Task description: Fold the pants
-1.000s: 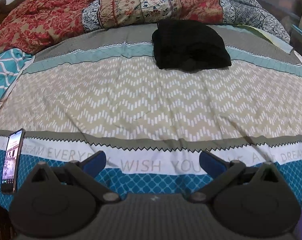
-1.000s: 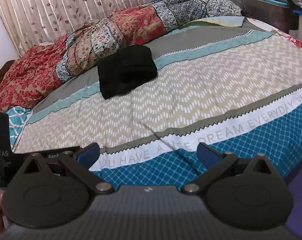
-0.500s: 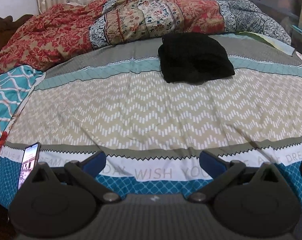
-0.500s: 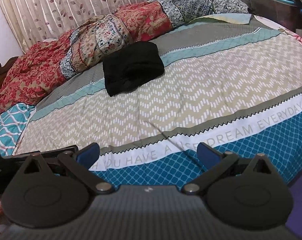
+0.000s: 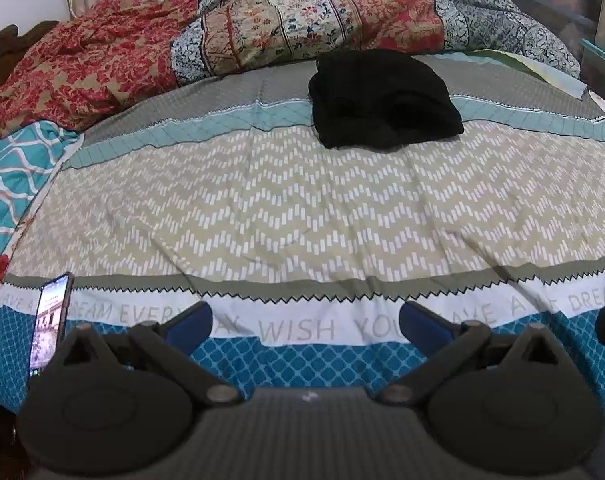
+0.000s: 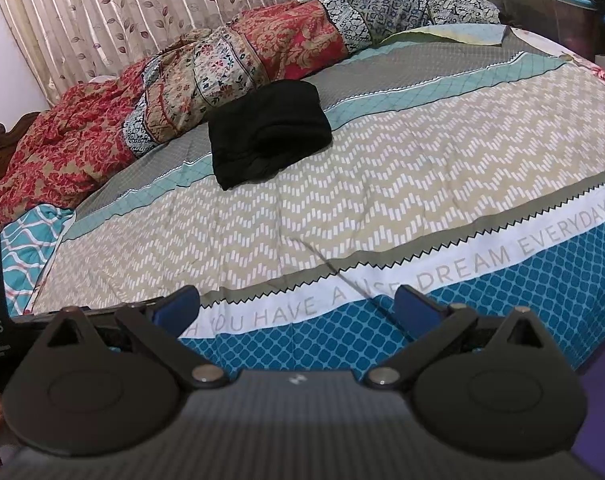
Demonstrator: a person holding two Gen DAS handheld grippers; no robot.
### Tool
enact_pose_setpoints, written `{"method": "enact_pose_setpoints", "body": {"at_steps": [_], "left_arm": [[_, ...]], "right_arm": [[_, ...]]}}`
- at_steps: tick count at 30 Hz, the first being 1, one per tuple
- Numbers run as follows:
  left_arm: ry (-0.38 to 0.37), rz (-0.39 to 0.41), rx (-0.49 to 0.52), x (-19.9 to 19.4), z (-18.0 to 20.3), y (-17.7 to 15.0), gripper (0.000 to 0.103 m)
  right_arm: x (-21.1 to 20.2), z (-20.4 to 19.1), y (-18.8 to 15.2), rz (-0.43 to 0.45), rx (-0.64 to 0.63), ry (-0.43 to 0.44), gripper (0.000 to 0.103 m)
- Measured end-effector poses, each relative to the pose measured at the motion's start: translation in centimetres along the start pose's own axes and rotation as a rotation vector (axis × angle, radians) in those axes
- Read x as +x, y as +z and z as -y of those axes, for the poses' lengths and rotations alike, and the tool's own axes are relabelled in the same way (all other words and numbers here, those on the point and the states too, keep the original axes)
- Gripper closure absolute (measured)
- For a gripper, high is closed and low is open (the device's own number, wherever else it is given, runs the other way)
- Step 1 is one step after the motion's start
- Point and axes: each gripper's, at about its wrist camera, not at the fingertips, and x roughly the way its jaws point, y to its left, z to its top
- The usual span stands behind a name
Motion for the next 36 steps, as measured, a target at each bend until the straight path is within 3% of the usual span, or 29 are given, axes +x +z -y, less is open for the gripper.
{"method": "enact_pose_setpoints", "body": {"at_steps": [18, 36], "left_arm": [[0.027, 0.007, 0.004, -0.5, 0.1, -0.2, 0.000], [-0.018, -0.009, -0.026, -1.1, -0.6, -1.0, 0.000]], "right_arm": [[-0.5, -1.1, -0.2, 0.026, -0.054, 0.003, 0.000], [-1.0, -2.2, -0.3, 0.057, -0.072, -0.009, 0.000]]}}
